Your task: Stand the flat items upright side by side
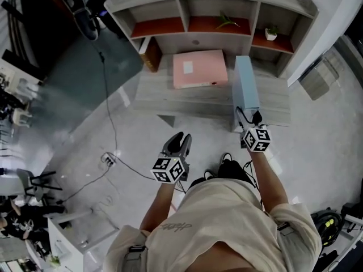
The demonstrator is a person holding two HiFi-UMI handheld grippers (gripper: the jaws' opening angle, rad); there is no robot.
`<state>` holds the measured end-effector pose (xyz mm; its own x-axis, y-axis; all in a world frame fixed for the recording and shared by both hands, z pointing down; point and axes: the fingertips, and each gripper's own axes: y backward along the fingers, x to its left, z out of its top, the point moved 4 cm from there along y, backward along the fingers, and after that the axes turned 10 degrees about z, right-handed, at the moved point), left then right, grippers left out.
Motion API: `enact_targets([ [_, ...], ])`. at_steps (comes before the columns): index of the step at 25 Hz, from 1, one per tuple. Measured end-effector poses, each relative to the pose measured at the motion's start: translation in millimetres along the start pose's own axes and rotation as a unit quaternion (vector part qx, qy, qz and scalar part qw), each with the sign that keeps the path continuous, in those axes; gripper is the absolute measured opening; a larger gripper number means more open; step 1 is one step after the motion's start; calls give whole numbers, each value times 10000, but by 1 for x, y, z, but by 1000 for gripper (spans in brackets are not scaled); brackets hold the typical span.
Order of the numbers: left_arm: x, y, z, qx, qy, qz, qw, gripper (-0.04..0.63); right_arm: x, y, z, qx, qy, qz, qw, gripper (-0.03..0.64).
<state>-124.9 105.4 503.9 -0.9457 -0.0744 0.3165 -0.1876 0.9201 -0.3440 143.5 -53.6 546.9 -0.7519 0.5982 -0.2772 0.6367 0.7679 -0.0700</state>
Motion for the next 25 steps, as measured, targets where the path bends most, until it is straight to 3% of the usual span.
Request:
enact_targets([
  [9,3,-68,29,-10,75,143,9999,141,-35,-54,19,-32,56,71,10000,345],
  [16,1,-115,56,-108,67,228,9997,141,-59,-92,32,-7,49,-87,9999,341],
  [25,6,-142,62,5,90,454,9989,140,-77,-125,43,-19,-83,-424,9991,341],
])
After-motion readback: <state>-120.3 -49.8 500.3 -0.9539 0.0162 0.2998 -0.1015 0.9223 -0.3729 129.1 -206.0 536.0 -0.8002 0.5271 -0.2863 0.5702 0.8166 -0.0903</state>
